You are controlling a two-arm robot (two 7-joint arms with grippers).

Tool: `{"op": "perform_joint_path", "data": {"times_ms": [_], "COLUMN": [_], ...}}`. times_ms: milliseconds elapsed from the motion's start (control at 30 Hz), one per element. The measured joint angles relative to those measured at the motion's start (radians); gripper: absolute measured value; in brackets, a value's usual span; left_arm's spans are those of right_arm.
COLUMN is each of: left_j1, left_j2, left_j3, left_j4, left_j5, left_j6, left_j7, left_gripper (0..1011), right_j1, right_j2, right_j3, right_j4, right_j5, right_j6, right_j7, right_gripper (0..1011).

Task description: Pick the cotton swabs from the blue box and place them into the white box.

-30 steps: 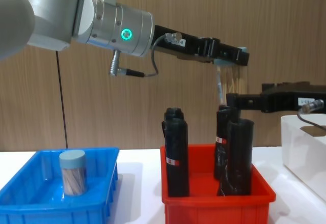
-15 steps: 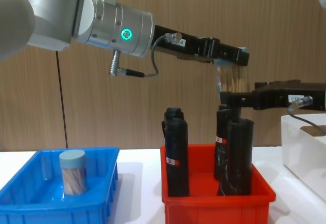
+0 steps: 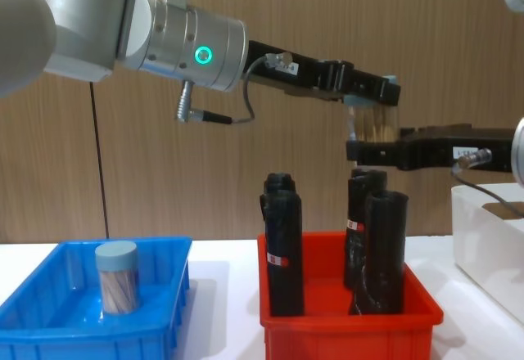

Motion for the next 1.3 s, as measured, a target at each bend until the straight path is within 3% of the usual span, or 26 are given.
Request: {"op": "perform_joint_path", "data": {"times_ms": [333,533,967,1300], "left_j1": [0.0,0.0,0.0,0.0], "left_j2": [0.0,0.0,0.0,0.0], "left_j3": [0.0,0.0,0.0,0.0], "left_j4": [0.0,0.0,0.0,0.0], "left_j5": [0.0,-0.001,0.0,0.0], "left_j6": [0.0,0.0,0.0,0.0], "left_j7": [0.0,0.0,0.0,0.0], "left_gripper": [660,666,1003,1004], "right_j1": [0.006,0.008,0.009,0.008], "right_j2": [-0.002,-0.002,0.0,0.003], "right_j3": [-0.003,-0.004,-0.005,-0.005], "right_j4": [0.003,0.004,-0.001,-0.002], "right_j5": [0.011,0.018,0.029,0.036], "right_j6": [-0.007,-0.008,-0.013,-0.015], "right_j7": [0.011,0.011,0.01,0.001], "right_gripper": [642,639,639,639]}}
